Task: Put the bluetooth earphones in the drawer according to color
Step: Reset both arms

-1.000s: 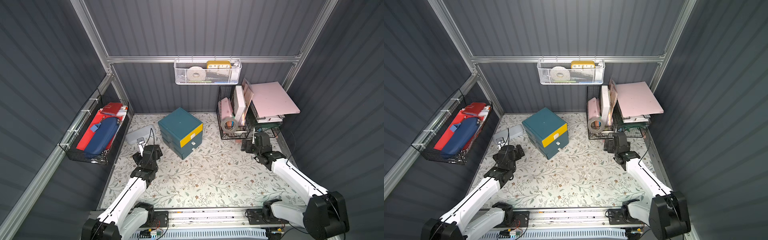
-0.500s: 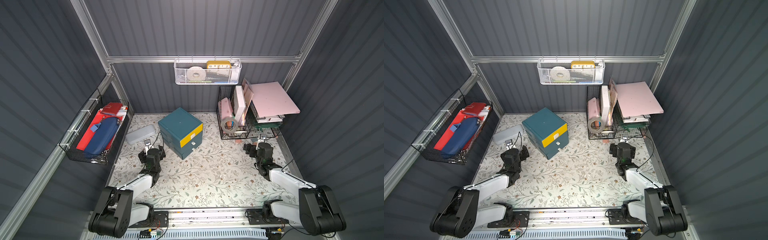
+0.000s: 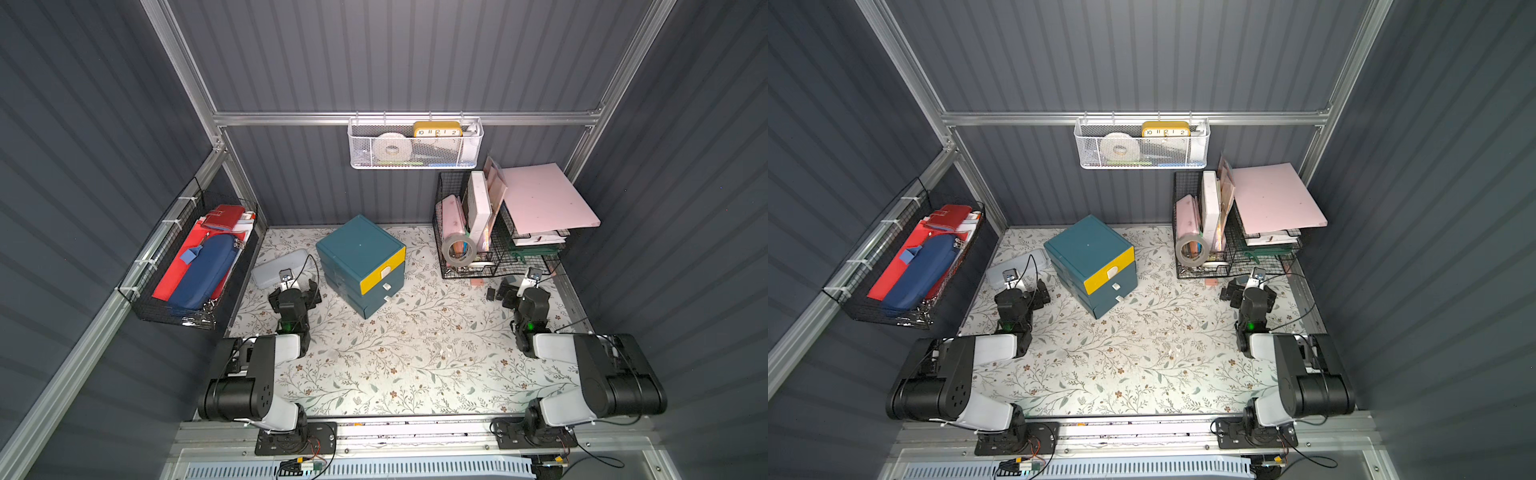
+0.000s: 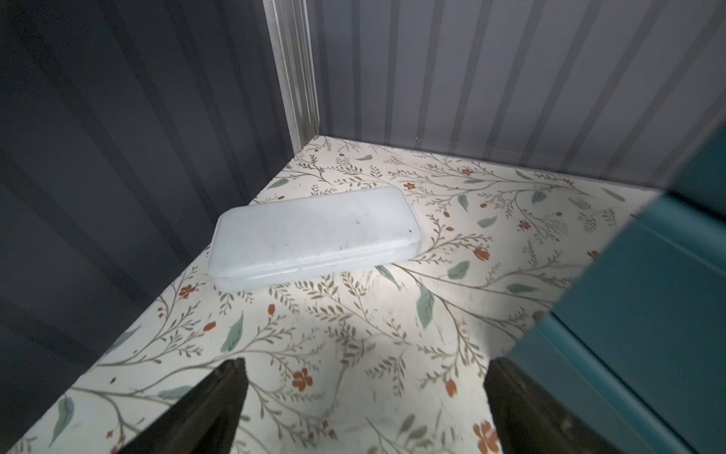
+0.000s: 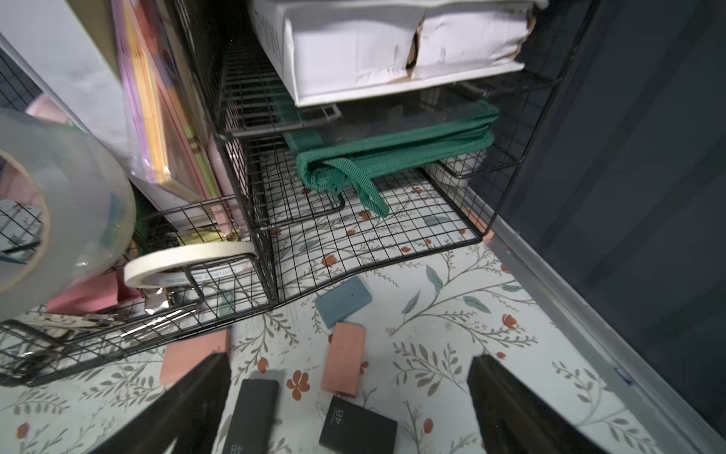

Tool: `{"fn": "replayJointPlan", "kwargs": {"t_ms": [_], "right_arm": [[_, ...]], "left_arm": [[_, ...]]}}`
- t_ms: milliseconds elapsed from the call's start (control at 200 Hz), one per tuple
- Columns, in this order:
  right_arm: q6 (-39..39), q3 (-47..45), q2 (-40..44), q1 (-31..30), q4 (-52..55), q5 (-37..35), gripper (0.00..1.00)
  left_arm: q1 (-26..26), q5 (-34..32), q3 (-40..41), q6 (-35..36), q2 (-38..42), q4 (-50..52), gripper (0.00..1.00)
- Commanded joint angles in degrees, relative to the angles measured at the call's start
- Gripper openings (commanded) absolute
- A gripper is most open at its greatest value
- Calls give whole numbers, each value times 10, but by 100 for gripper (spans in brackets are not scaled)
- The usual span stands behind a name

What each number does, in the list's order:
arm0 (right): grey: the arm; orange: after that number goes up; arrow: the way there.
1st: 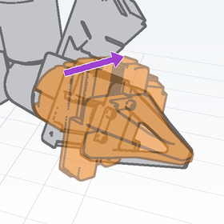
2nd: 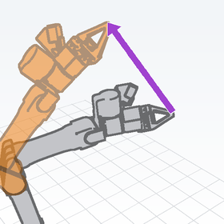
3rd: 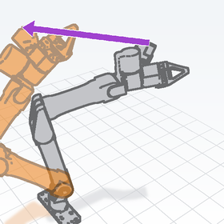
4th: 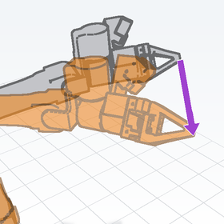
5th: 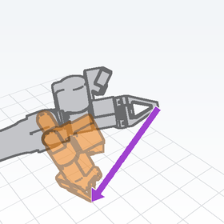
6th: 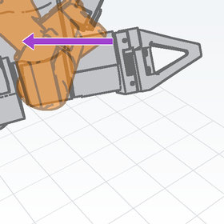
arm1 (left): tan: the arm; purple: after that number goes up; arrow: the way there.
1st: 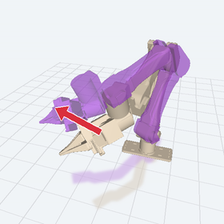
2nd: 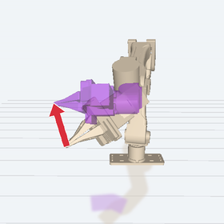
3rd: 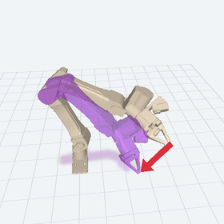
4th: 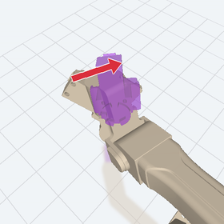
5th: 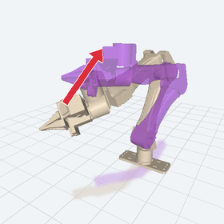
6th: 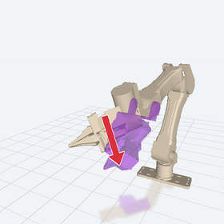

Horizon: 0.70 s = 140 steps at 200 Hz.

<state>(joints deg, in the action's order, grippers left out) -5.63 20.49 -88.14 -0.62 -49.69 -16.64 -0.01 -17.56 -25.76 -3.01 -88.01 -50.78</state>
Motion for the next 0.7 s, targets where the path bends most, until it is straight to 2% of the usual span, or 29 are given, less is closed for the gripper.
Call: {"fn": "replayJointPlan", "kwargs": {"t_ms": [0, 65, 120, 180, 235, 280, 330, 390, 445, 550, 695], "right_arm": [[6, -5, -5, 2, -61, 10, 99], [-10, 12, 18, 2, 12, 4, 99], [-6, 13, 12, 2, 0, 5, 99], [2, 5, -5, 2, -45, 6, 99], [5, -1, -14, 2, -70, 7, 99], [5, -3, -18, 1, -80, 6, 99], [5, -2, -16, 1, -73, 7, 99], [5, 0, -13, 1, -66, 8, 99], [6, 1, -12, 1, -64, 8, 99], [5, 1, -12, 1, -64, 8, 99], [5, 1, -12, 1, -64, 8, 99]], "left_arm": [[-18, 100, -17, -13, -13, -23, 99], [-24, 136, 16, -14, -52, -132, 100], [-25, 137, 25, 0, -102, -207, 99], [-25, 157, 1, -6, -81, -132, 99], [-25, 161, 12, 1, -101, -196, 99], [-25, 160, 4, -5, -85, -149, 99], [-25, 148, 4, 0, -100, -178, 99], [-24, 149, -2, -4, -88, -145, 99], [-24, 147, 3, 0, -97, -172, 99], [-23, 149, -1, 3, -95, -158, 99], [-19, 177, -15, 21, -96, -132, 99]]}}
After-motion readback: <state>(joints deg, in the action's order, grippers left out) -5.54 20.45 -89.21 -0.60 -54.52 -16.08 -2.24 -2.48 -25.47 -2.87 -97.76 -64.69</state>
